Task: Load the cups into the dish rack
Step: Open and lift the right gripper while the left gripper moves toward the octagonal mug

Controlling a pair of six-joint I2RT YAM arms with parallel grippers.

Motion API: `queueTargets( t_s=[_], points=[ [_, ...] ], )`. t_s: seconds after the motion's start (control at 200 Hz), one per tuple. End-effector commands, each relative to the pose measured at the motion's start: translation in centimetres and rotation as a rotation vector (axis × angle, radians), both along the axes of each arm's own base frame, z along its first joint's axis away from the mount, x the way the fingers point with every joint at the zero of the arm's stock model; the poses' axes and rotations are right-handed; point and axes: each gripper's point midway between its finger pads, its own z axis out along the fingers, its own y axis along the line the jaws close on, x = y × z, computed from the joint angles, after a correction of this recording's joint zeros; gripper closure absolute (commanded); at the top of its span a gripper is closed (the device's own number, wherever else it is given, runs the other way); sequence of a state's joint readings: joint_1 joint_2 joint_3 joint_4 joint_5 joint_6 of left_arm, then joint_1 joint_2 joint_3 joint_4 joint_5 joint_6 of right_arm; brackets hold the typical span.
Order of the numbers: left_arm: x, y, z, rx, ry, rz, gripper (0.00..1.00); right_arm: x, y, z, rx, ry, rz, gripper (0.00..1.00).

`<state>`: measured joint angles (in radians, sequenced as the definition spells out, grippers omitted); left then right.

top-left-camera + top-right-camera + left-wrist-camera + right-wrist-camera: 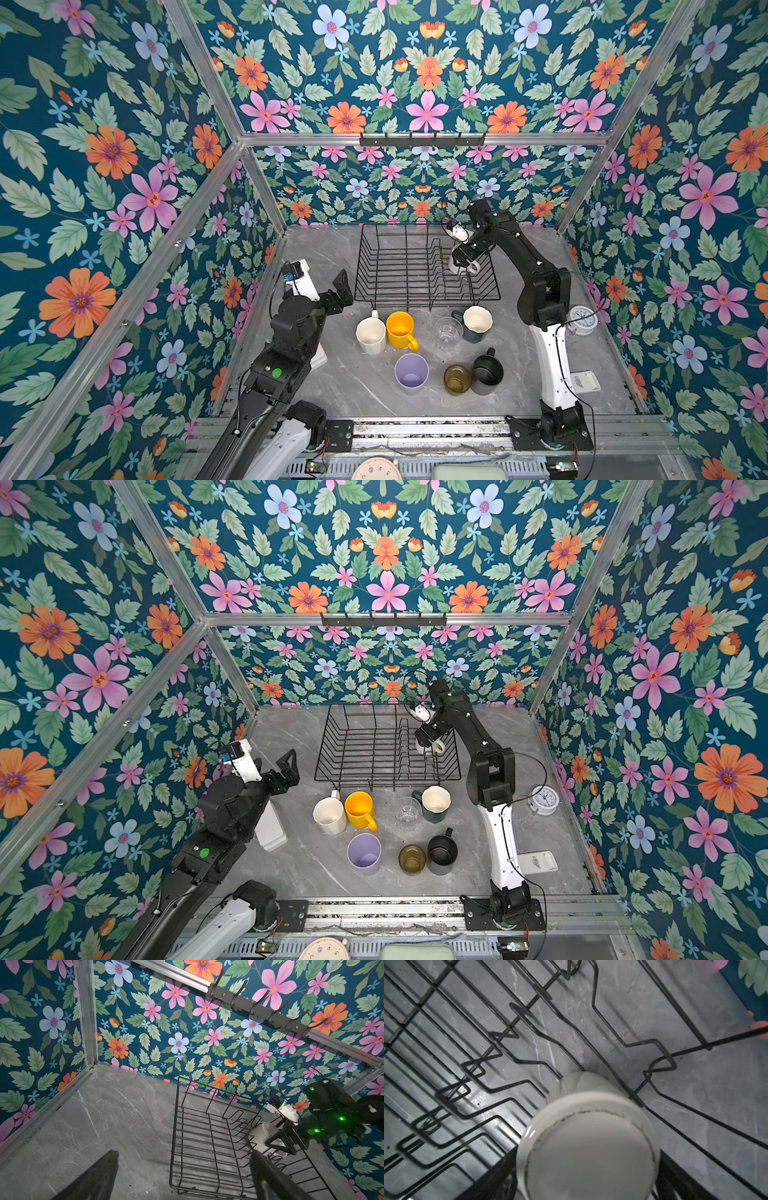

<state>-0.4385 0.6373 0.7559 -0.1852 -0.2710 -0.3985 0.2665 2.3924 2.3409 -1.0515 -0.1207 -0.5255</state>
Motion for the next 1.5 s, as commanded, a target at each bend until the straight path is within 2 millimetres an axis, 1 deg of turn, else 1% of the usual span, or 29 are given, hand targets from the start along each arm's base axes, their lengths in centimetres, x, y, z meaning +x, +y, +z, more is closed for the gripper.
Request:
queueTargets(
  t_s=[0.0, 0.11, 0.2, 0.265, 0.41, 0.485, 0.555, 0.565, 0.58, 0.585, 0.59, 0.63, 0.66, 0.665, 0.74, 0.75, 0.805, 0.885, 0.915, 0.925, 0.935, 1.05, 1.125, 1.28, 1.43, 1.495],
  points=[
    [0.0, 0.2, 0.1, -0.009, -0.006, 0.013, 0.00, -0.3, 0.3, 0.9, 0.027, 0.001, -0.014, 0.06],
    [-0.1, 0.4, 0.1, -0.010, -0.002, 0.022, 0.00, 0.0, 0.4, 2.0, 0.040, -0.023, -0.029, 0.06],
    [-0.1, 0.5, -0.1, -0.013, 0.008, 0.024, 0.00, 0.2, 0.6, 3.7, 0.067, -0.048, -0.051, 0.06],
    [-0.1, 0.5, -0.4, -0.014, 0.023, 0.029, 0.00, 0.0, 1.0, 5.4, 0.108, -0.067, -0.066, 0.06],
    [-0.3, 0.7, -1.4, -0.017, 0.078, 0.039, 0.00, -0.3, 1.7, 10.0, 0.236, -0.115, -0.157, 0.06],
    [-0.4, 0.5, -2.1, -0.025, 0.115, 0.030, 0.01, -0.9, 2.1, 12.3, 0.320, -0.130, -0.230, 0.04],
    [-0.5, 0.2, -2.9, -0.025, 0.160, 0.020, 0.01, -1.9, 2.5, 13.7, 0.384, -0.147, -0.285, 0.04],
    [-0.5, 0.2, -3.1, -0.024, 0.166, 0.020, 0.01, -2.0, 2.6, 14.1, 0.395, -0.158, -0.288, 0.04],
    [-0.6, 0.2, -3.2, -0.023, 0.176, 0.017, 0.01, -2.2, 2.6, 14.1, 0.404, -0.159, -0.299, 0.04],
    [-0.6, 0.2, -3.3, -0.022, 0.181, 0.017, 0.01, -2.3, 2.7, 14.4, 0.411, -0.166, -0.300, 0.04],
    [-0.6, 0.2, -3.4, -0.020, 0.185, 0.017, 0.01, -2.3, 2.7, 14.2, 0.412, -0.163, -0.305, 0.04],
    [-0.8, 0.2, -4.1, -0.013, 0.221, 0.017, 0.02, -3.1, 2.7, 14.8, 0.441, -0.183, -0.331, 0.04],
    [-1.0, 0.2, -4.6, -0.012, 0.249, 0.020, 0.02, -3.8, 2.9, 15.0, 0.460, -0.191, -0.345, 0.04],
    [-1.0, 0.2, -4.8, -0.011, 0.254, 0.020, 0.02, -3.8, 2.9, 15.3, 0.466, -0.200, -0.344, 0.04],
    [-1.5, -0.1, -6.1, -0.007, 0.320, 0.003, 0.02, -5.4, 3.1, 15.2, 0.507, -0.204, -0.375, 0.04],
    [-1.5, -0.2, -6.3, -0.008, 0.328, -0.004, 0.02, -5.6, 3.1, 15.7, 0.515, -0.214, -0.374, 0.04],
    [-1.9, -0.7, -7.3, -0.011, 0.377, -0.033, 0.03, -6.9, 3.3, 15.7, 0.529, -0.223, -0.381, 0.04],
    [-2.5, -1.5, -8.8, -0.017, 0.453, -0.072, 0.05, -8.5, 3.2, 15.1, 0.508, -0.244, -0.396, 0.04],
    [-2.7, -1.7, -9.4, -0.019, 0.483, -0.085, 0.06, -8.8, 3.3, 14.3, 0.490, -0.235, -0.401, 0.04],
    [-2.8, -1.8, -9.6, -0.019, 0.494, -0.087, 0.06, -9.3, 3.1, 15.2, 0.498, -0.252, -0.400, 0.04],
    [-2.9, -1.8, -9.8, -0.021, 0.504, -0.091, 0.06, -9.6, 3.1, 15.3, 0.498, -0.254, -0.399, 0.04],
    [-4.0, -2.6, -12.1, -0.032, 0.602, -0.136, 0.11, -11.4, 3.1, 14.3, 0.519, -0.232, -0.406, 0.04],
    [-4.5, -3.1, -13.0, -0.046, 0.635, -0.164, 0.15, -12.1, 3.3, 13.7, 0.532, -0.222, -0.408, 0.04],
    [-5.6, -3.7, -14.8, -0.056, 0.713, -0.205, 0.29, -13.1, 3.2, 12.8, 0.512, -0.214, -0.401, 0.04],
    [-6.1, -4.4, -16.5, -0.059, 0.785, -0.233, 0.38, -13.7, 3.3, 12.0, 0.513, -0.188, -0.396, 0.05],
    [-6.0, -4.6, -17.1, -0.057, 0.802, -0.239, 0.40, -13.9, 3.1, 11.9, 0.507, -0.196, -0.398, 0.05]
  ],
)
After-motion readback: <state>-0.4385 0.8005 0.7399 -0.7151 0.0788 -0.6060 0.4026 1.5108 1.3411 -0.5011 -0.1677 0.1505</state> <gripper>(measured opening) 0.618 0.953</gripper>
